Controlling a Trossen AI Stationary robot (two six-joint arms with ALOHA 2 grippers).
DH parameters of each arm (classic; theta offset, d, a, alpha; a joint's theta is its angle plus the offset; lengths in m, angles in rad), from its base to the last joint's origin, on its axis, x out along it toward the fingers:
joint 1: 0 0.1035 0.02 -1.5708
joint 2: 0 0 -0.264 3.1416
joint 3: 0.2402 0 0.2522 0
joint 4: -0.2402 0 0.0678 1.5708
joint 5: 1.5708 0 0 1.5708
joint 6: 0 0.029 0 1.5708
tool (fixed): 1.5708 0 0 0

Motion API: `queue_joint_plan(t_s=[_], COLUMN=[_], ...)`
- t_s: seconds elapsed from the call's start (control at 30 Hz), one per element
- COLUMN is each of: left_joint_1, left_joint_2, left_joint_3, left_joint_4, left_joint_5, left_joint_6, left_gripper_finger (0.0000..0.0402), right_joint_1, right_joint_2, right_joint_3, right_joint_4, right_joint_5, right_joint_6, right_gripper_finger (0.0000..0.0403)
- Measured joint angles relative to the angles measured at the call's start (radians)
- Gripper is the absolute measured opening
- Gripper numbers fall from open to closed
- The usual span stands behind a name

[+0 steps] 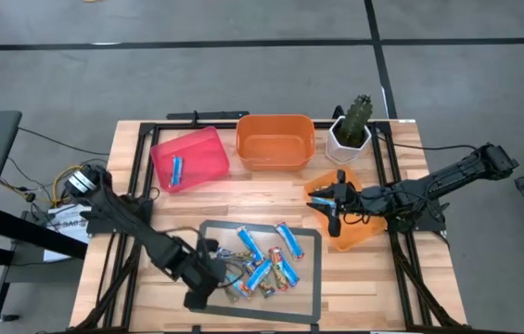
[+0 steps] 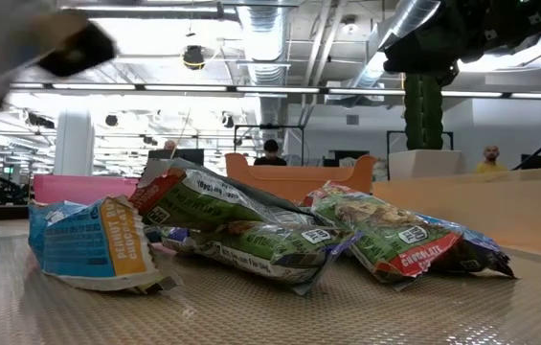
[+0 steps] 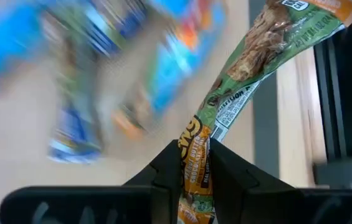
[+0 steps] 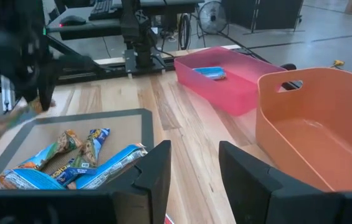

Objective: Pick and place Granola Bars by type
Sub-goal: Put the orange granola bar into the light orange bin

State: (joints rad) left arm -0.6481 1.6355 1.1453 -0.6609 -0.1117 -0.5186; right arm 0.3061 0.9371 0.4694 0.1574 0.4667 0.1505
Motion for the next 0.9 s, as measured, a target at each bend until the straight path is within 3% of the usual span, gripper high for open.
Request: queue_joint_plan(t_s=[0.3,0.4,0.5,0.9], left_joint_1=[0.131,0.199,0.276,0.534], left_joint_2=[-0.203,-0.249,-0.267,-0.249], left_joint_3=[0.005,0.005,0.005,-0.002], left_joint_4=[0.116,0.184,0.296,0.635], left_joint_5=[-0.382,-0.445,-0.44,-0.198], left_joint_6=[0.109,0.16,0.212,0.322], left_gripper_finger=[0.0053,0.0053,0.0053,0.0053], right_joint_1=[0.0,-0.003,-0.016,-0.027], right_joint_2=[0.0,0.0,0.0,0.0], right_joint_3=[0.0,0.0,0.0,0.0], right_joint_4=[0.001,0.016,0.052,0.26], right_joint_5=[0.004,0.004,0.004,0.003], right_joint_6=[-0.001,-0.002,-0.007,-0.213], right_gripper_finger=[0.0127,0.0127,0.0127,0.0128])
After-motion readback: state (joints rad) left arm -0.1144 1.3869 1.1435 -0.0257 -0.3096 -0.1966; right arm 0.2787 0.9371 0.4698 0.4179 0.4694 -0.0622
